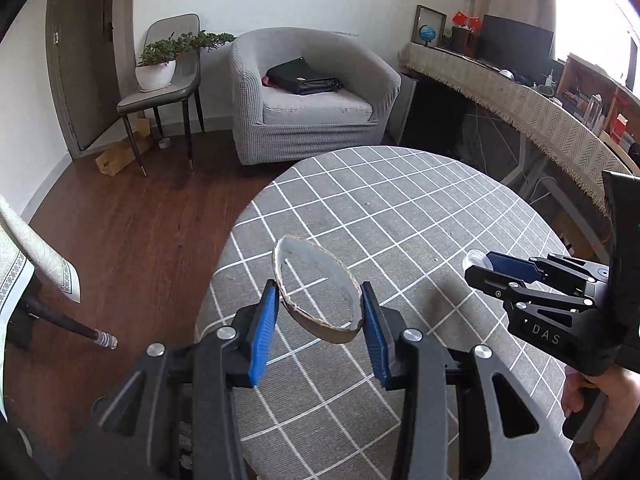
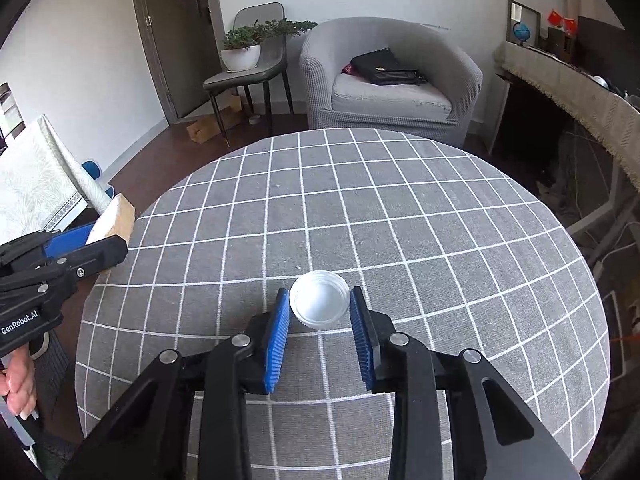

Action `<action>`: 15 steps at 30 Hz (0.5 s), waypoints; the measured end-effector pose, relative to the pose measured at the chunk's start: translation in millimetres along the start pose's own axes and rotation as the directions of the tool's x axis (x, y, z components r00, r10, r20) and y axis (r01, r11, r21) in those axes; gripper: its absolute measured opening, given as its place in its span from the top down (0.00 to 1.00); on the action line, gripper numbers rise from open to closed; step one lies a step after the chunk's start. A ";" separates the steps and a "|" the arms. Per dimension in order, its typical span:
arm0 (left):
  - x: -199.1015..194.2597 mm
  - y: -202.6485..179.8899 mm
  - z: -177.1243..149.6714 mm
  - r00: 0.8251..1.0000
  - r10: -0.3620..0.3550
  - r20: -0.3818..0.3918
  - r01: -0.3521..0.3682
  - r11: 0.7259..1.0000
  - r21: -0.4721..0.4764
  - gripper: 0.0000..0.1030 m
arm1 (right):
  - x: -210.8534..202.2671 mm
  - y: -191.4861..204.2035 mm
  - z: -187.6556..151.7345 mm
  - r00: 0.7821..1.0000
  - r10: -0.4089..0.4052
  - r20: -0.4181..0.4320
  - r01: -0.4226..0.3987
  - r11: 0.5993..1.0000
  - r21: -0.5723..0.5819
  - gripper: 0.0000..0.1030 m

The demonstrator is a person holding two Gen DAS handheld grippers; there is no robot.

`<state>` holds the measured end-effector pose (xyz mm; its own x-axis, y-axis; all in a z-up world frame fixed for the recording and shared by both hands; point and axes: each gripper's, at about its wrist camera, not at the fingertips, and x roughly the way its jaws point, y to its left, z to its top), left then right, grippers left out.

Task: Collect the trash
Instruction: 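Carry the tube and the white cup with both grippers over the teal bin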

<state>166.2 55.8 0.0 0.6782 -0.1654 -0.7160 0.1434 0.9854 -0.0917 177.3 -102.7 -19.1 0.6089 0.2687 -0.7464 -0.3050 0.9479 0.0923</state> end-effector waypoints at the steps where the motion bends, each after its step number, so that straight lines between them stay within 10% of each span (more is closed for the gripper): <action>1: -1.4 5.8 -1.6 1.000 0.007 -0.001 -0.007 1.000 -0.003 0.58 | 0.6 6.7 1.9 1.000 0.010 0.003 -0.010 1.000 -0.009 0.70; 15: -20.1 86.5 -23.3 0.997 0.079 -0.025 -0.080 0.995 -0.057 0.58 | 11.0 95.3 29.5 0.983 0.180 0.021 -0.177 0.979 -0.097 0.70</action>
<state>148.2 145.2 -9.6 0.6688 -0.0862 -0.7384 0.0472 0.9962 -0.0735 176.5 -4.4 0.9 0.5597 0.4383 -0.7033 -0.4772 0.8643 0.1588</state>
